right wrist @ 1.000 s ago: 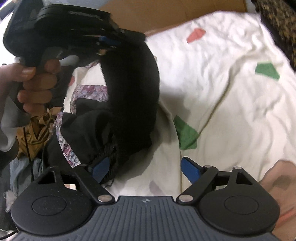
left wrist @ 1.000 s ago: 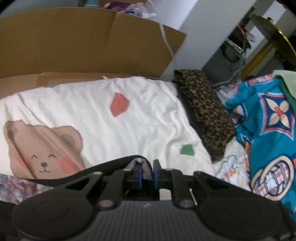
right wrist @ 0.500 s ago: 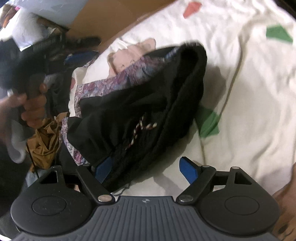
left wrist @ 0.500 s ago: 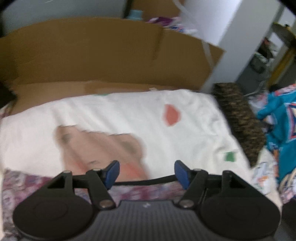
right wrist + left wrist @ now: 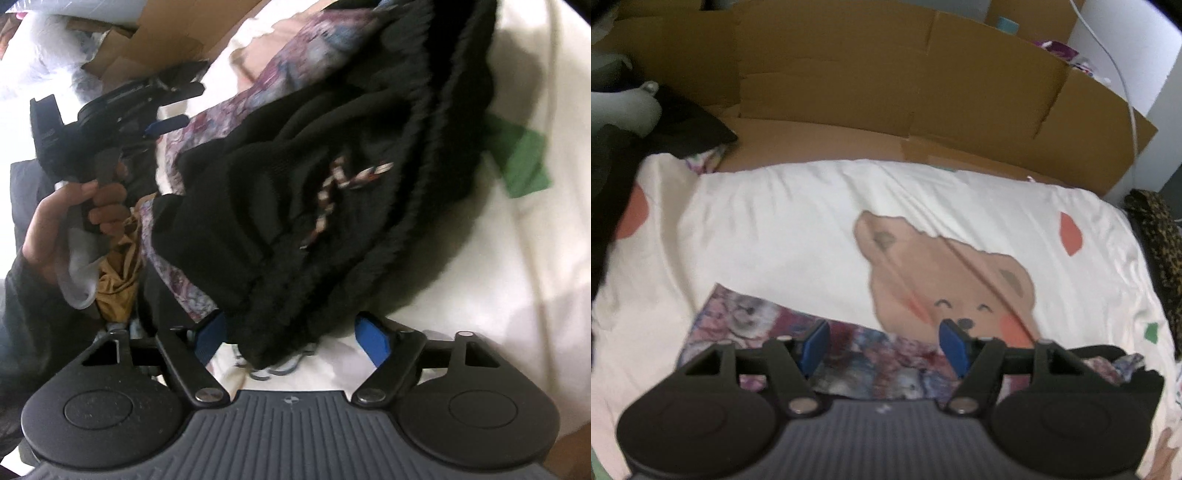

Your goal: Fold clothes

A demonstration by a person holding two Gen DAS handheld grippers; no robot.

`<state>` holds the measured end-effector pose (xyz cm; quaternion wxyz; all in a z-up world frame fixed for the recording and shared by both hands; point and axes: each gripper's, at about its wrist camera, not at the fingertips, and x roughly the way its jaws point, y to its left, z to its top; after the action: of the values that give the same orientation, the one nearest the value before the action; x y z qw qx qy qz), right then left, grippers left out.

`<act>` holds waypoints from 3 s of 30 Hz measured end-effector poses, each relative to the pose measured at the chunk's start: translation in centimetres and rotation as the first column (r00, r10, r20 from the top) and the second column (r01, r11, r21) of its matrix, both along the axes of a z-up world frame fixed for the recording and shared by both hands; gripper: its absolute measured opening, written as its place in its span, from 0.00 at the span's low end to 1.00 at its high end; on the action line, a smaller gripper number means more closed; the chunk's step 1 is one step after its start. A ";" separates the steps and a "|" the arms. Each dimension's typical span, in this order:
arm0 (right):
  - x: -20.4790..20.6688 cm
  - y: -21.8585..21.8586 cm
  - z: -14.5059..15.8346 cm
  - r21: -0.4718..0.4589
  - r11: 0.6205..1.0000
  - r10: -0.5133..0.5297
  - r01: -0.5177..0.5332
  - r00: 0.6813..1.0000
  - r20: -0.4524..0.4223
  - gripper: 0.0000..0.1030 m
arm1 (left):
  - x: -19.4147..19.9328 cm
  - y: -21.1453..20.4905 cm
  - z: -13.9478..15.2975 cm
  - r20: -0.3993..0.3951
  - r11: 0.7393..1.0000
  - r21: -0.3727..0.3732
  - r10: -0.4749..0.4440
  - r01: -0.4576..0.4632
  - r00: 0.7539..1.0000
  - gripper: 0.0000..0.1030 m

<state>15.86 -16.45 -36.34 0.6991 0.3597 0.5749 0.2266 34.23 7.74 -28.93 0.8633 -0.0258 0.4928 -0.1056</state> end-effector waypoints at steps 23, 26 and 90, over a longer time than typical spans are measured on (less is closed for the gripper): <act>0.3 -0.3 0.2 0.045 0.999 -0.028 0.030 0.999 -0.045 0.15 | -0.5 0.0 -0.8 -0.007 1.000 0.008 -0.023 0.023 1.000 0.66; 0.0 -1.8 0.8 0.028 0.999 -0.028 0.029 0.999 -0.036 0.14 | -0.7 -1.7 -0.4 -0.001 0.997 0.025 -0.073 0.073 0.997 0.69; -11.1 -24.7 1.3 -0.082 0.937 -0.348 0.338 0.920 -0.181 0.53 | -2.0 -22.4 -5.8 -0.118 0.813 0.159 -0.548 0.560 0.828 0.76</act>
<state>4.81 -41.11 -35.01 0.6778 0.4577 0.5732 0.0506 32.18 -14.65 -34.72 0.7767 0.1963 0.5151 -0.3048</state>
